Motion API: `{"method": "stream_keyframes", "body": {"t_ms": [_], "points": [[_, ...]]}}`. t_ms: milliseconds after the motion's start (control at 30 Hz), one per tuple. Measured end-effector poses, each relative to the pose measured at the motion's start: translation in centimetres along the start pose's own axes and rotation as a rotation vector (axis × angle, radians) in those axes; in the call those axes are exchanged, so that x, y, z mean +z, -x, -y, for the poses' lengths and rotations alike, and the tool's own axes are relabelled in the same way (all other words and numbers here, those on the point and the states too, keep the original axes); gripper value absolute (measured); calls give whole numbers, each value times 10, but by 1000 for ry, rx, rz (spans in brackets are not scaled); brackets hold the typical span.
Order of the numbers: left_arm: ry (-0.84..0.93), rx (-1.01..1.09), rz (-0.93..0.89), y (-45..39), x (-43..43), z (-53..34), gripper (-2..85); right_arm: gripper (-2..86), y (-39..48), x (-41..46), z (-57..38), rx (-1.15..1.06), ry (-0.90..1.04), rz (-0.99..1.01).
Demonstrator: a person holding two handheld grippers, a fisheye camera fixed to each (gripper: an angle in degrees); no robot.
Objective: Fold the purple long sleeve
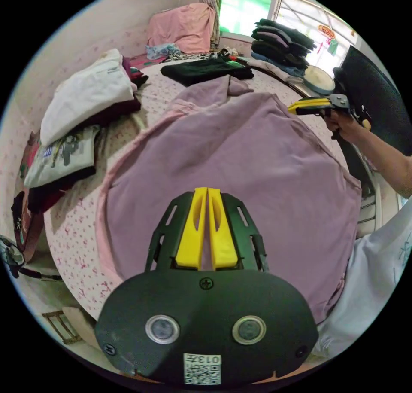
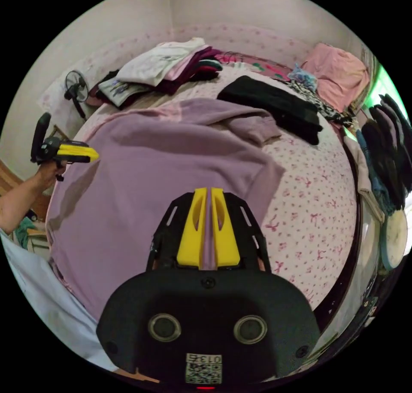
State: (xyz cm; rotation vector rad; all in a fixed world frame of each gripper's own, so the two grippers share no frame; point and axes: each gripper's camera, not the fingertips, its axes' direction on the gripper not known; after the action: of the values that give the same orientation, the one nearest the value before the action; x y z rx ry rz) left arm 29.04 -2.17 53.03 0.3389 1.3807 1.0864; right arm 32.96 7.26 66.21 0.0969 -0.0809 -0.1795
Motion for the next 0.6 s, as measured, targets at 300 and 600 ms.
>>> {"method": "stream_keyframes", "body": {"t_ms": [300, 600], "points": [[37, 276, 171, 9, 13, 99, 133, 129, -68, 33, 100, -216, 92, 54], [135, 291, -3, 23, 29, 126, 35, 32, -58, 60, 123, -501, 380, 194]]}}
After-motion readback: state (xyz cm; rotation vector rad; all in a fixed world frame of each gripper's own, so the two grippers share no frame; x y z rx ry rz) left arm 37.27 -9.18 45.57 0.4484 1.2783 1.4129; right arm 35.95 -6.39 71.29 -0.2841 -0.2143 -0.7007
